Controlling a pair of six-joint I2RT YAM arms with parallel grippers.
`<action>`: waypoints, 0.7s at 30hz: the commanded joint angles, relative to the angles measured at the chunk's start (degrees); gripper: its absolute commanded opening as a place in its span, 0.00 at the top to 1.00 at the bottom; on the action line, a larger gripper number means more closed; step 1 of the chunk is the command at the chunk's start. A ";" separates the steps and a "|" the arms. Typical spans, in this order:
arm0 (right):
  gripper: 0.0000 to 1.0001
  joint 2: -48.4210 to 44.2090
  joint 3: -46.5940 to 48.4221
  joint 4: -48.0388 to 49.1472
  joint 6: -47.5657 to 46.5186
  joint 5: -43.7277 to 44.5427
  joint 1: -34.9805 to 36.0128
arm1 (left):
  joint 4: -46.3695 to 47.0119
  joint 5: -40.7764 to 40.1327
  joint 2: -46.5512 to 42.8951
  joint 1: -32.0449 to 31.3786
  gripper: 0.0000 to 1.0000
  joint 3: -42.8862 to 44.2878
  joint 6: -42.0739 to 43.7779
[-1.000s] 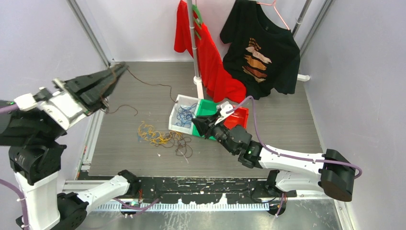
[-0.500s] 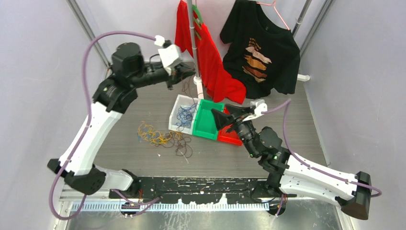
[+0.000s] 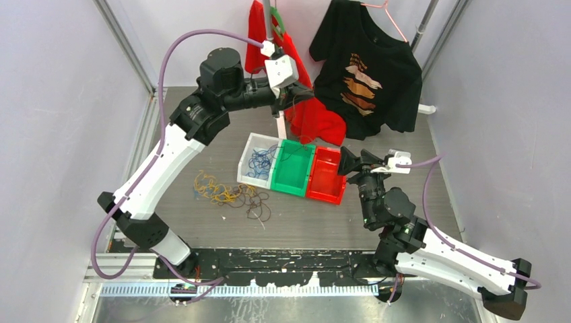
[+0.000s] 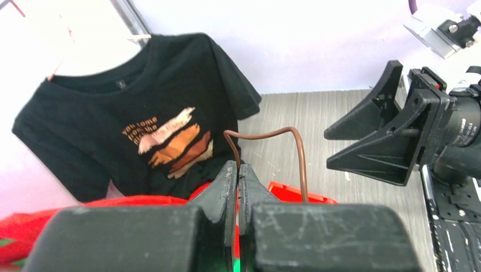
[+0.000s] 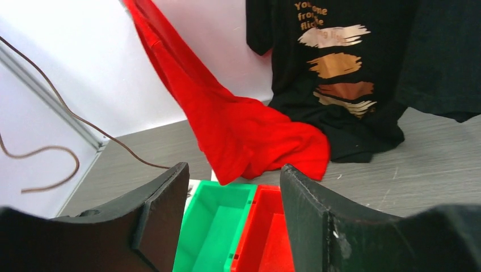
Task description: Untangle the cables
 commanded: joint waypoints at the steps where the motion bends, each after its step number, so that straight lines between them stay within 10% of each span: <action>1: 0.36 -1.28 0.09 0.80 -2.43 4.24 -0.32 | 6.92 -0.35 0.61 -1.47 1.00 4.15 4.73; 21: 0.38 -4.98 -1.88 -1.63 -1.81 8.50 -0.89 | 13.39 -1.56 4.29 -5.80 1.00 1.87 9.48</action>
